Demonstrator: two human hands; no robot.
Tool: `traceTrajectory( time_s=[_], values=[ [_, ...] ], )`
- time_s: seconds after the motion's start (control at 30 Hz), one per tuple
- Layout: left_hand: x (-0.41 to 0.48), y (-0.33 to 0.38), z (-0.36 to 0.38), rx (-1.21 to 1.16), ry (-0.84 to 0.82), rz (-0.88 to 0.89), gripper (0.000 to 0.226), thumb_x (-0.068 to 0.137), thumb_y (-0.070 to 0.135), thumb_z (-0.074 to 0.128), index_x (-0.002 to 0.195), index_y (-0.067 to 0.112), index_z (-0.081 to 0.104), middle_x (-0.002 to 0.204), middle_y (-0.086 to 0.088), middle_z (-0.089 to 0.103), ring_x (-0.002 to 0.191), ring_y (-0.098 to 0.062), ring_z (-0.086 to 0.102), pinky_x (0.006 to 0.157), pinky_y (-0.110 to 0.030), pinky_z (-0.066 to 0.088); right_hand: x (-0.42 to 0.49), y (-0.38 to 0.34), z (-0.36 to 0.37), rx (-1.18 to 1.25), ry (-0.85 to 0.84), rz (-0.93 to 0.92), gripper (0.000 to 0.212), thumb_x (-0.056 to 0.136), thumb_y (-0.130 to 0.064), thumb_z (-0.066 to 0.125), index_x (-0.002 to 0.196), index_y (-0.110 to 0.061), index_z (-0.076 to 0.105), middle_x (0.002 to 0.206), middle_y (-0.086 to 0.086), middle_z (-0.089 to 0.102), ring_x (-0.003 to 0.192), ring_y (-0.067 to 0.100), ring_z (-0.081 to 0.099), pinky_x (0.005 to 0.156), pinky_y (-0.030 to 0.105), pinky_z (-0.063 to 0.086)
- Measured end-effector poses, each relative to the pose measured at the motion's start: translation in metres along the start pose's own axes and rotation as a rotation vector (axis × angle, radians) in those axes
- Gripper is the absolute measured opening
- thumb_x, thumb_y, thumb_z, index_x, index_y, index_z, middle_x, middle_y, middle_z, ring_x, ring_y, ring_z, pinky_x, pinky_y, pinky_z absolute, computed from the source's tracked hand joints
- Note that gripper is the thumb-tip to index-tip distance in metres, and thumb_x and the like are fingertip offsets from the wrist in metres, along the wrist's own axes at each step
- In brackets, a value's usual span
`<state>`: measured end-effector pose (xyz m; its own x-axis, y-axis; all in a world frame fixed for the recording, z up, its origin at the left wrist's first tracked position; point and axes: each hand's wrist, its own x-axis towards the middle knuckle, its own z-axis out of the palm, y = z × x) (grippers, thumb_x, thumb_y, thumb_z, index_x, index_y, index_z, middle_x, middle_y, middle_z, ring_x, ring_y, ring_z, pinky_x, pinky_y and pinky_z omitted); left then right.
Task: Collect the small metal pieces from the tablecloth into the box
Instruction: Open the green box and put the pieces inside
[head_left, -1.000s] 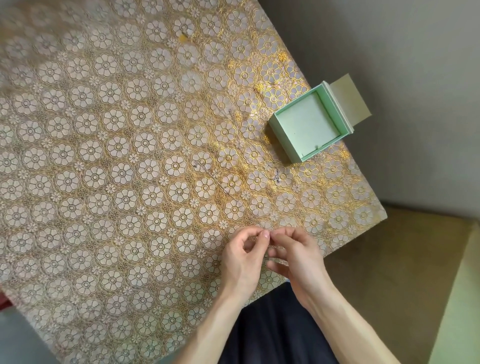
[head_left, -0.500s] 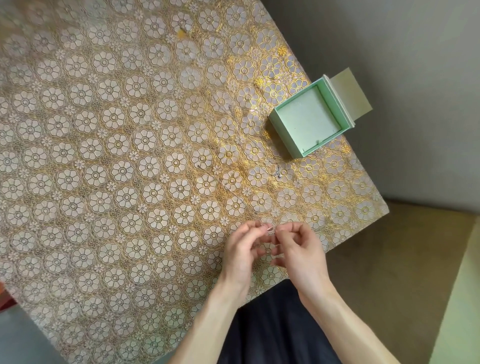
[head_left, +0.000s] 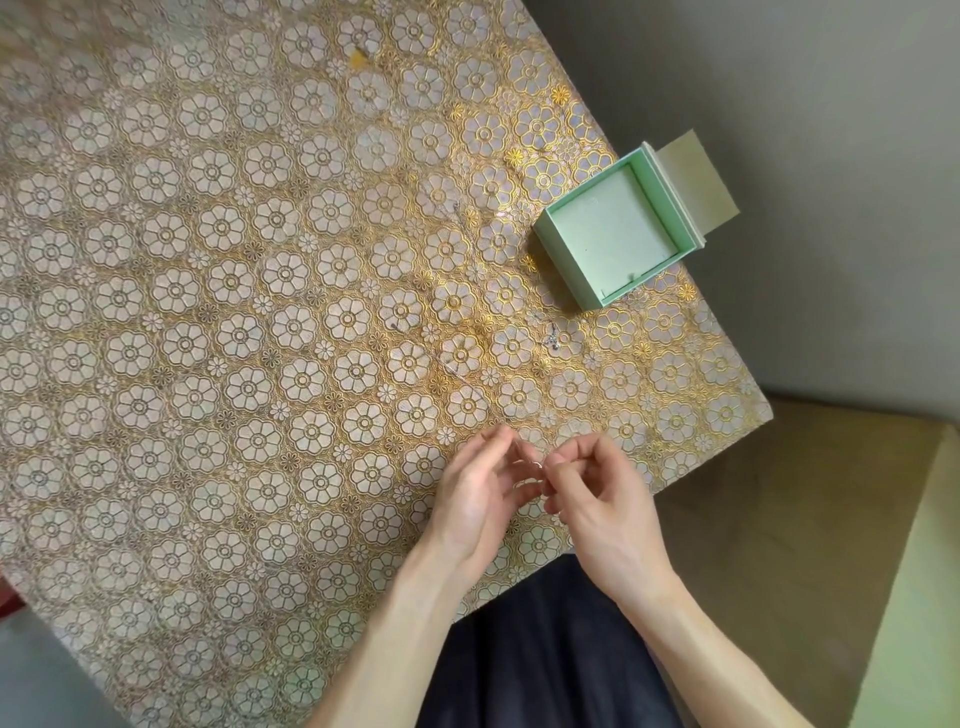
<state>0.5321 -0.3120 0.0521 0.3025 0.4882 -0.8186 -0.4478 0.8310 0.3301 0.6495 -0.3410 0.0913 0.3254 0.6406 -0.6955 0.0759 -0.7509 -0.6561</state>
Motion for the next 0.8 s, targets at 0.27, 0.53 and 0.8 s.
traceTrajectory(
  time_s=[0.27, 0.53, 0.8],
  values=[
    [0.005, 0.027, -0.019, -0.477, 0.103, -0.033, 0.010, 0.099, 0.018, 0.050, 0.095, 0.012, 0.058, 0.070, 0.004, 0.052, 0.063, -0.011, 0.051, 0.073, -0.024, 0.042, -0.002, 0.002, -0.017, 0.002, 0.033, 0.019, 0.012, 0.097, -0.012, 0.058, 0.086, -0.014, 0.058, 0.064, -0.003, 0.062, 0.058, 0.009, 0.060, 0.065, 0.028, 0.049],
    [0.004, 0.051, -0.034, -0.394, 0.046, -0.029, 0.037, 0.096, 0.013, 0.047, 0.130, 0.013, 0.060, 0.104, -0.007, 0.070, 0.048, -0.003, 0.036, 0.047, -0.016, 0.040, -0.004, -0.006, -0.039, 0.061, 0.020, -0.028, 0.011, 0.099, -0.009, 0.057, 0.089, -0.007, 0.059, 0.067, 0.003, 0.061, 0.058, 0.010, 0.058, 0.061, 0.019, 0.049],
    [0.001, 0.055, -0.041, -0.489, 0.097, 0.027, 0.031, 0.094, 0.019, 0.050, 0.121, 0.016, 0.064, 0.083, 0.006, 0.062, 0.046, -0.001, 0.033, 0.044, -0.013, 0.032, 0.002, -0.022, -0.059, 0.257, 0.138, -0.023, 0.011, 0.100, -0.008, 0.056, 0.089, -0.010, 0.058, 0.061, -0.003, 0.057, 0.057, 0.013, 0.054, 0.061, 0.027, 0.046]
  ],
)
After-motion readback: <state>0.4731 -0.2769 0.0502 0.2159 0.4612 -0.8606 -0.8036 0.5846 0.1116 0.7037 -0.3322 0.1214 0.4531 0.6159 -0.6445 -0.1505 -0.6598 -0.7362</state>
